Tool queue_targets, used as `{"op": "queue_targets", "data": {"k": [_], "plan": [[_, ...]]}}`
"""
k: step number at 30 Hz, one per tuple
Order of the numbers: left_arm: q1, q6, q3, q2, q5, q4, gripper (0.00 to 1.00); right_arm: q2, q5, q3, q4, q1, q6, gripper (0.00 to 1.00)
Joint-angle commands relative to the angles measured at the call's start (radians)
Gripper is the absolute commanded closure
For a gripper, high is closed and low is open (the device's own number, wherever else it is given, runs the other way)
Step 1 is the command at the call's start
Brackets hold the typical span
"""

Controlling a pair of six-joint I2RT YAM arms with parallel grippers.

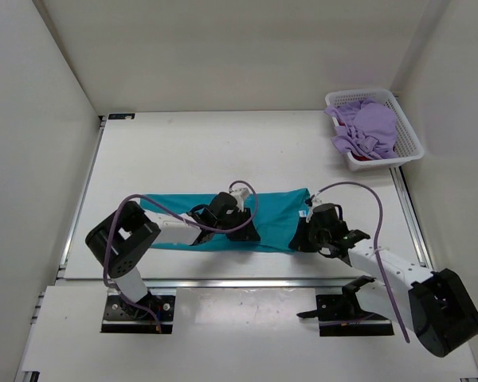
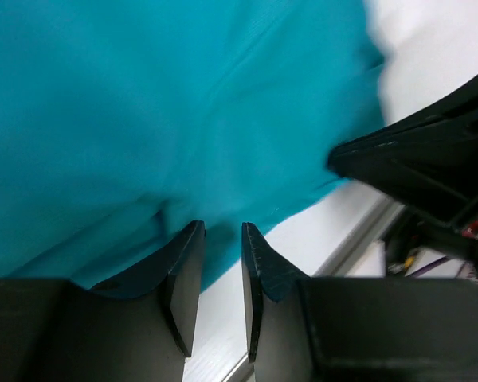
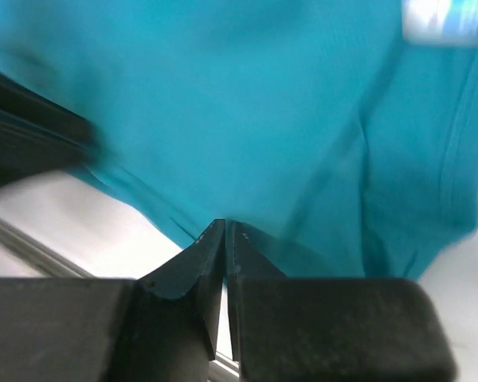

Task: Fold and stack the t-shirts
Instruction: Fold the other side of the tshirt into a rectangle

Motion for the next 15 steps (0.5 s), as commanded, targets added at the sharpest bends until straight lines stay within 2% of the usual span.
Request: {"op": "queue_targets", "data": {"k": [1,5,9,12,15], "plan": [[0.013,0.005,-0.068,-0.030,0.035,0.018,0.63,0.032,0.010,-0.063,0.057,0.018,0.038,0.96],[0.018,0.003,-0.118,-0.066,0.039,0.048,0.63,0.016,0.062,-0.102,0.016,-0.047,0.035,0.98],[0.035,-0.041,-0.183,-0.134,0.139,0.126,0.61,-0.063,-0.004,-0.067,-0.040,-0.133,0.006,0.96],[0.018,-0.008,-0.171,-0.252,0.112,0.053,0.59,-0.114,0.011,0.009,-0.090,-0.110,0.010,0.95],[0.016,0.026,-0.143,-0.349,0.065,-0.011,0.59,-0.090,0.038,0.075,-0.086,-0.047,0.035,0.94]]}}
